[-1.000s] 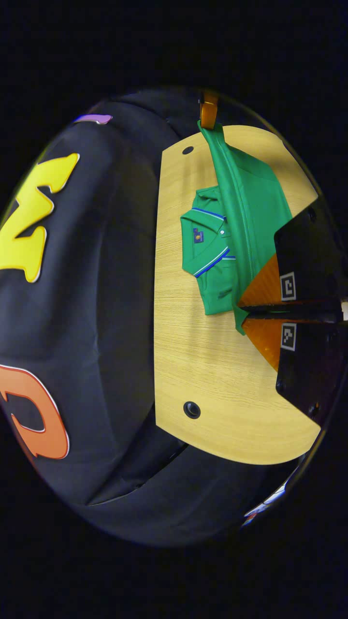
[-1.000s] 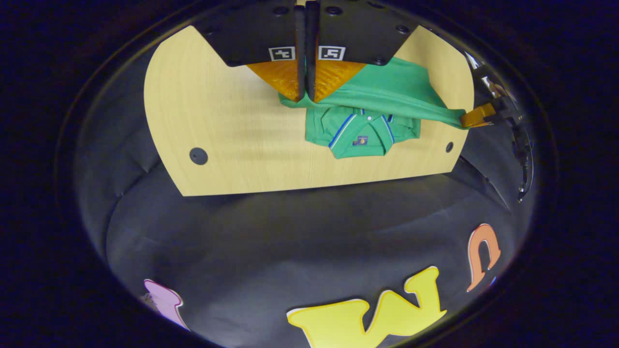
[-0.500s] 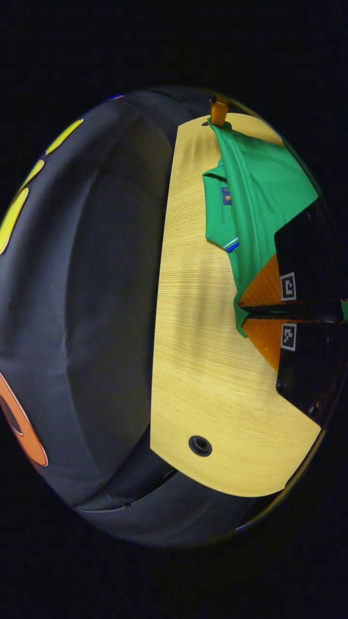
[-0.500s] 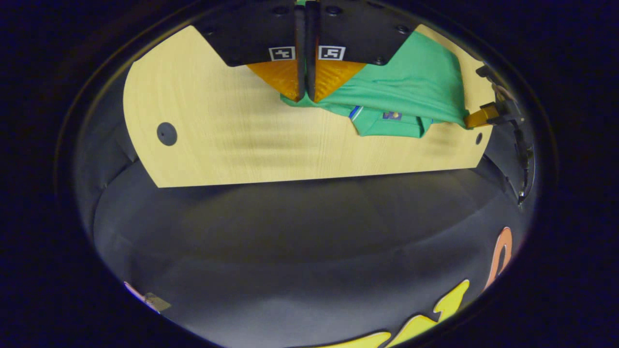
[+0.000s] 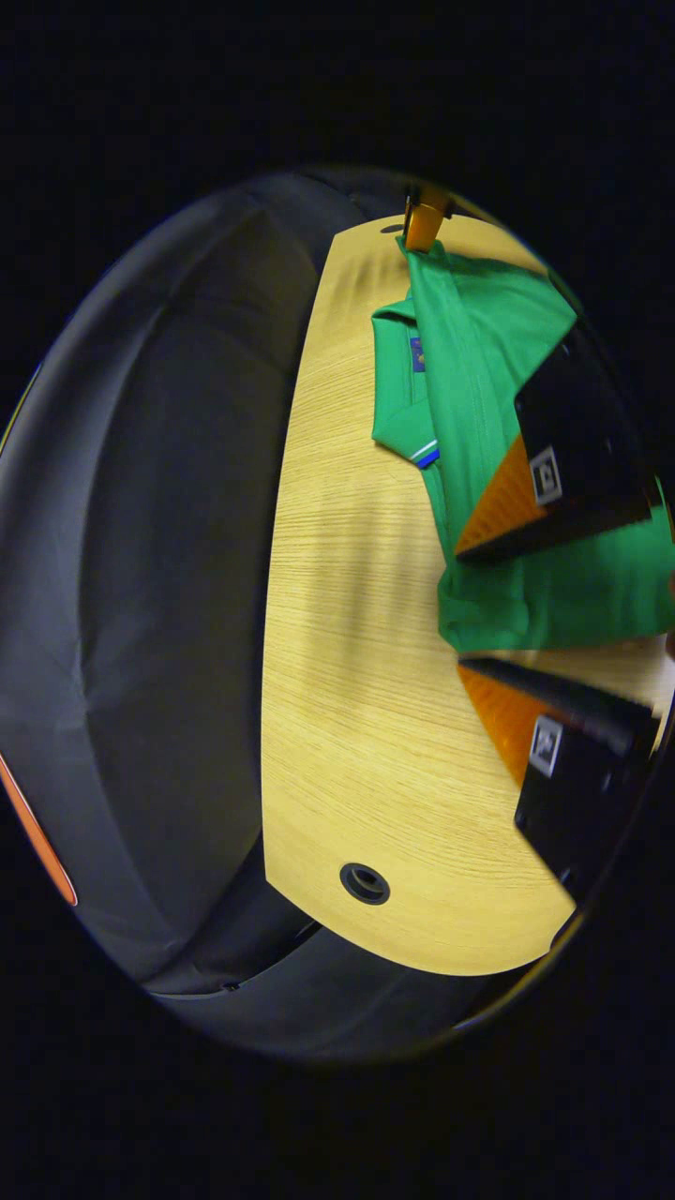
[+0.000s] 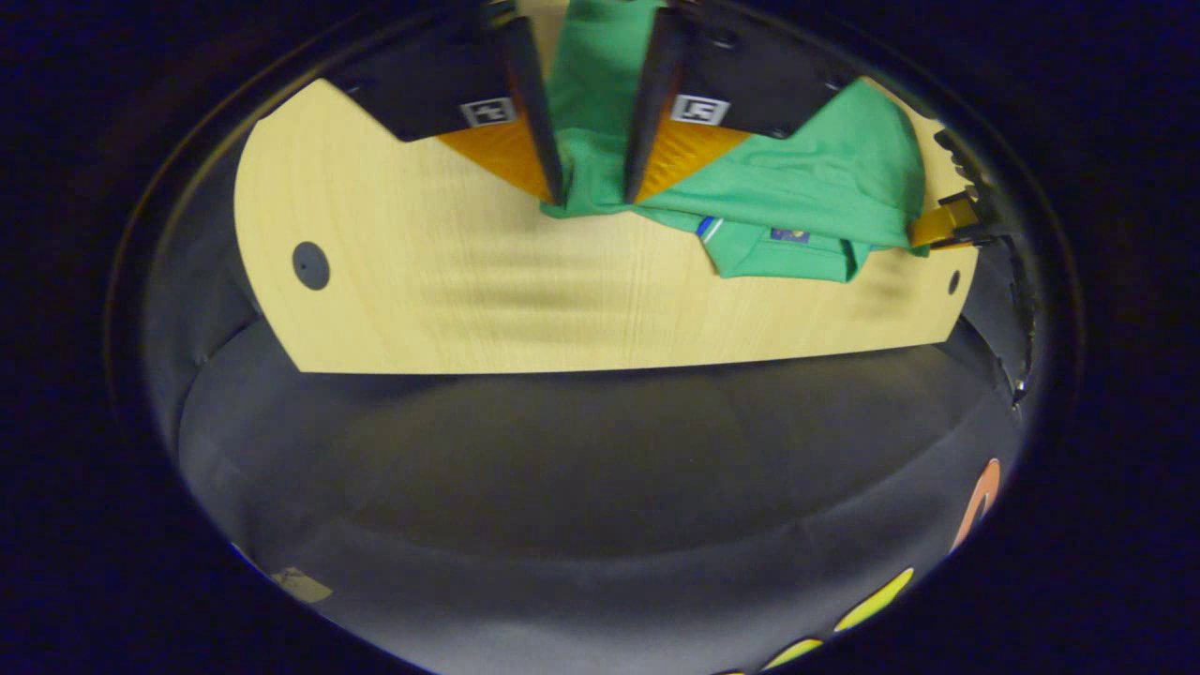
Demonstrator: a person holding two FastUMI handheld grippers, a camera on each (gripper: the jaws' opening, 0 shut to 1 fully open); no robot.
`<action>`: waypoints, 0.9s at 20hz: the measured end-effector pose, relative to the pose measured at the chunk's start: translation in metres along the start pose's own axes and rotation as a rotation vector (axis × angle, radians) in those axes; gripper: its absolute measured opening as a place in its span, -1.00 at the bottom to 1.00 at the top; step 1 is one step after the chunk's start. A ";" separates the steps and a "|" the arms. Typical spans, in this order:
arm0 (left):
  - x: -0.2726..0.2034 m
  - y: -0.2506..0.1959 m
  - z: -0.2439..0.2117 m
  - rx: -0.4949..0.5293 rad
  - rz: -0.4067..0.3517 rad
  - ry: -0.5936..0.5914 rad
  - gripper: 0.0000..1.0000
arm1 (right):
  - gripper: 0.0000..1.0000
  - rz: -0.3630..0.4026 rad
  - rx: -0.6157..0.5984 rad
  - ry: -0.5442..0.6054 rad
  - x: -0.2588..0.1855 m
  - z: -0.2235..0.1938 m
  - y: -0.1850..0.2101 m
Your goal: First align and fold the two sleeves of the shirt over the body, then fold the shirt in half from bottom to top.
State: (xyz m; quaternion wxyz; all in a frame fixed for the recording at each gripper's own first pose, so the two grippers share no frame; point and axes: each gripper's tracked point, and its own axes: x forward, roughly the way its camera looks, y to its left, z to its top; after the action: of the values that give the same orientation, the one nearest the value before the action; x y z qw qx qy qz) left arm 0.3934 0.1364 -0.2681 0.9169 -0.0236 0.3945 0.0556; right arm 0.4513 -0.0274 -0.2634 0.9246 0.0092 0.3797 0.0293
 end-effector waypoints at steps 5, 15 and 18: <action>-0.044 0.000 0.020 -0.085 -0.004 -0.124 0.93 | 0.76 0.003 0.044 -0.081 -0.041 0.017 0.000; -0.296 0.015 0.052 -0.042 0.033 -0.562 0.93 | 0.96 0.070 -0.028 -0.448 -0.273 0.053 0.048; -0.371 0.020 0.049 -0.003 -0.004 -0.655 0.92 | 0.87 0.048 -0.076 -0.604 -0.370 0.033 0.071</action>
State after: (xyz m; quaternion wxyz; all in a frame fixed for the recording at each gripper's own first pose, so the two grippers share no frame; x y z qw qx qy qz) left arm 0.1732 0.1293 0.0346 0.9951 -0.0065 0.0784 0.0592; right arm 0.2081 0.0215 0.0228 0.9944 -0.0081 0.0858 0.0612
